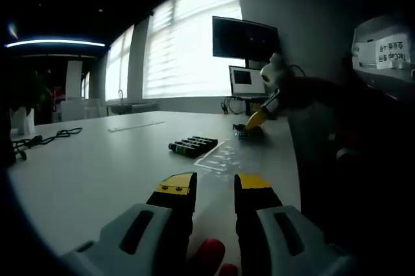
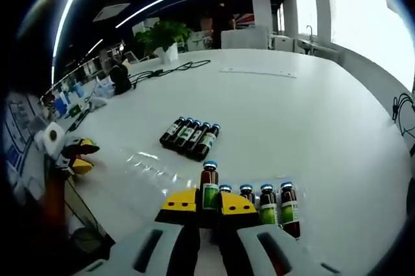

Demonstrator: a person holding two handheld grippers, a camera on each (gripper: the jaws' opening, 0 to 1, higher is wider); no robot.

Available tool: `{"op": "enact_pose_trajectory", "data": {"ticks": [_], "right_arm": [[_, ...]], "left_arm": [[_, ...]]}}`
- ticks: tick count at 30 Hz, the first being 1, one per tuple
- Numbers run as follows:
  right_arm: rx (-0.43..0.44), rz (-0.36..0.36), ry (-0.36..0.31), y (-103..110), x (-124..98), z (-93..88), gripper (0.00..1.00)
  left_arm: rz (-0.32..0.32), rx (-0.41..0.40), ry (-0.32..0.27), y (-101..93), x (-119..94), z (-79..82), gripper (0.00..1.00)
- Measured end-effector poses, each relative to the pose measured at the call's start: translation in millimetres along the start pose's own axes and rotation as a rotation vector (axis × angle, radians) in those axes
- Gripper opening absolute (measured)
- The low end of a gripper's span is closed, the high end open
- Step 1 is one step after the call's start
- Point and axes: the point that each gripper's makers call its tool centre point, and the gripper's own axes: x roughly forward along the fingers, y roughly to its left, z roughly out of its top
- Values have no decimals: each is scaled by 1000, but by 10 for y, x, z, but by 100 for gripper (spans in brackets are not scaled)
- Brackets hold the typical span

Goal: Grip medicine bottles put into box

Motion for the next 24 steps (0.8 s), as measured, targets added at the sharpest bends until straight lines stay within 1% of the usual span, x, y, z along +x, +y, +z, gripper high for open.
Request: {"op": "enact_pose_trajectory", "data": {"ticks": [4, 15, 21, 24], "right_arm": [[6, 12, 11, 40, 8, -61, 6], [8, 10, 24, 66, 21, -115, 6], [0, 12, 31, 103, 35, -151, 7], [-22, 0, 29, 95, 26, -152, 7]], "left_arm": [[0, 1, 1, -1, 3, -2, 18], [1, 1, 2, -1, 7, -4, 18], [1, 1, 2, 0, 3, -6, 18], [1, 1, 2, 1, 1, -6, 18]]}}
